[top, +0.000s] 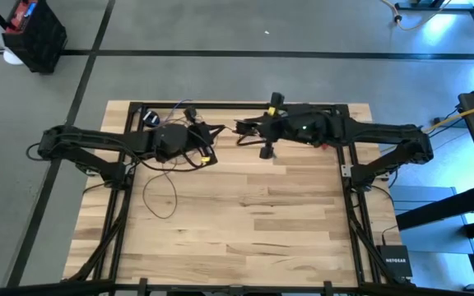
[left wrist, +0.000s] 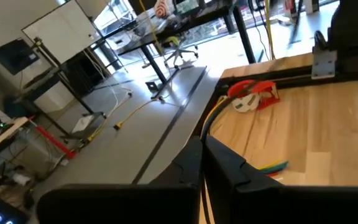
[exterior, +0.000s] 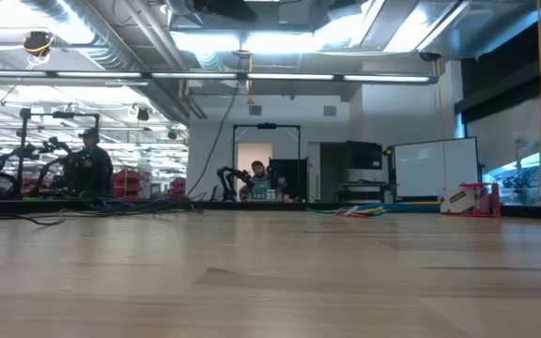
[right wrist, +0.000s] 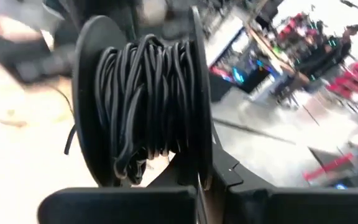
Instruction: Coiling cords
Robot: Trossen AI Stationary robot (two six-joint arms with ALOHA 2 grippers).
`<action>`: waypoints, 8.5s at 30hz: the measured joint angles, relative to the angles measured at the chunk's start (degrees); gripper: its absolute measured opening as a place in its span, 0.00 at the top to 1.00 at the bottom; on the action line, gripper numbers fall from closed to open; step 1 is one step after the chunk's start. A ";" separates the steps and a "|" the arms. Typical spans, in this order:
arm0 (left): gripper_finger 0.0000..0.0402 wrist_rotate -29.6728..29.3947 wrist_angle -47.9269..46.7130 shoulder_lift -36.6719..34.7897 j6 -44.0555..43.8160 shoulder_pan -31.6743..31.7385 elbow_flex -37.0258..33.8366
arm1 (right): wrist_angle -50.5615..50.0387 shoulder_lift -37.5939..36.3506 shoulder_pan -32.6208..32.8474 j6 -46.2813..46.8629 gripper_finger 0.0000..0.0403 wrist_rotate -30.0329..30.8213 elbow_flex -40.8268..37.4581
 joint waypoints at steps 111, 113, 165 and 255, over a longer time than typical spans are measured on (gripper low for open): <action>0.99 -7.80 -9.20 -11.17 -14.42 3.04 -5.53 | 8.00 11.99 1.50 -3.64 0.99 11.62 -3.19; 0.99 -4.20 -7.78 -11.17 -14.88 1.62 -5.53 | 7.64 12.72 0.56 -4.54 0.99 16.21 -3.21; 0.99 -1.69 16.80 7.43 -3.90 -3.96 -5.35 | 14.18 7.36 -3.74 11.23 0.99 -7.70 -2.12; 1.00 -3.44 3.93 -3.38 -12.06 -3.81 -5.52 | 12.14 18.52 -5.40 7.27 0.99 11.69 -2.33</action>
